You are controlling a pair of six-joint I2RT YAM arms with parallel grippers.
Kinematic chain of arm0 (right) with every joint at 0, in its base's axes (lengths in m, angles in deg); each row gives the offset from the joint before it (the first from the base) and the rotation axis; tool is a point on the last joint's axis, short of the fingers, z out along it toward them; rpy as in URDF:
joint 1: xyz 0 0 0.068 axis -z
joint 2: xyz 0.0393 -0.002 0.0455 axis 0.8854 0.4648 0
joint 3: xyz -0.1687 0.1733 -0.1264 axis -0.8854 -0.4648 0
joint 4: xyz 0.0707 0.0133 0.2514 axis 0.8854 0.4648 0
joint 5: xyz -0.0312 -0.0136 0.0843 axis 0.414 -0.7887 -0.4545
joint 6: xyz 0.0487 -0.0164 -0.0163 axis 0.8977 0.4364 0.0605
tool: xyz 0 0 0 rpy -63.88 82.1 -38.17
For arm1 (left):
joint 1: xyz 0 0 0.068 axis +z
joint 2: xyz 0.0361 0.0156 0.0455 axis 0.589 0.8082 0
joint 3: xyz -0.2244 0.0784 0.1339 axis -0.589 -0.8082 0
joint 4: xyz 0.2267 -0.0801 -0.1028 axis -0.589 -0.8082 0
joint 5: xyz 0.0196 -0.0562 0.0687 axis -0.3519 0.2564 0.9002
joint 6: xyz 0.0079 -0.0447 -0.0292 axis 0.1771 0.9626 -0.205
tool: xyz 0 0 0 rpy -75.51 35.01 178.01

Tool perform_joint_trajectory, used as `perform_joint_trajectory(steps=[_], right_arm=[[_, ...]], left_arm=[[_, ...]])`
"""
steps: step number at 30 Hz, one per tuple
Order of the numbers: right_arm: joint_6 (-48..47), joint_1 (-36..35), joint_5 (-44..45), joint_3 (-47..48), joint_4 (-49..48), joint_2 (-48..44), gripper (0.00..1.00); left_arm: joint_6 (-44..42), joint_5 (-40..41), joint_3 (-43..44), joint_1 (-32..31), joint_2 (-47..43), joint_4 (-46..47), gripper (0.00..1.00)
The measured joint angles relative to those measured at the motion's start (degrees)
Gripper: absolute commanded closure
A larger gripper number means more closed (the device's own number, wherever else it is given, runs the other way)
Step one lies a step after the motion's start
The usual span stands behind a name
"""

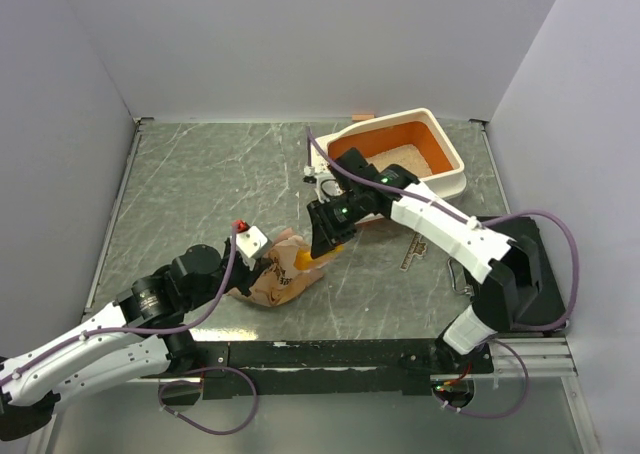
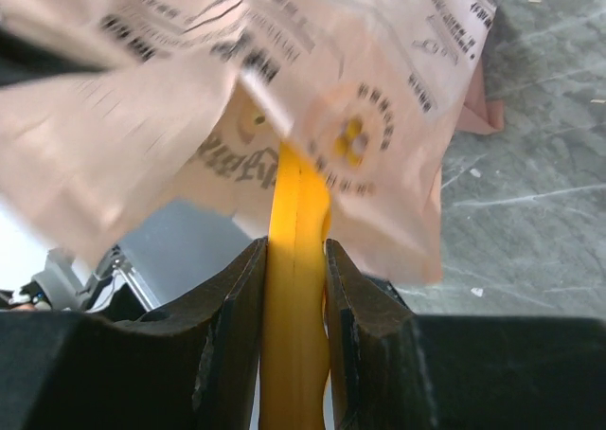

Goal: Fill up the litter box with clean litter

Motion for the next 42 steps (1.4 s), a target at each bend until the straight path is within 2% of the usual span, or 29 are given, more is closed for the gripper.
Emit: perform_joint_trajectory(steps=[9,21,24,27,34,37,42], right_arm=[[5.38,-1.77,1.79,-2.12,-7.67,5.53,1.0],[16.5,-2.36,-14.29,-10.86,-25.62,13.25,1.0],[21.31,-2.34,-18.56,-15.61,-35.15,13.57,1.0],[28.81,-2.29,-22.71,-21.81,-49.22,14.16,1.0],[54.93,-2.27,-27.76,-35.67,-91.17,19.17,1.0],[64.32,-2.27,-27.69,-39.04,-105.18,22.1,1.0],[69.44,-2.49,-26.97,-41.99,-114.79,22.56,1.0]], left_arm=[[0.02,0.04,0.0,-0.11,0.0,-0.02,0.99],[-0.04,0.0,0.0,-0.11,-0.02,-2.12,0.99],[-0.04,-0.17,0.0,-0.11,-0.02,-3.13,0.99],[-0.04,-0.48,0.0,-0.2,0.0,-4.07,0.99],[-0.02,-0.98,0.0,-0.37,0.48,-5.18,0.99],[-0.02,-0.98,0.0,-0.37,0.61,-5.46,0.99],[-0.02,-0.76,0.0,-0.39,0.68,-5.42,0.99]])
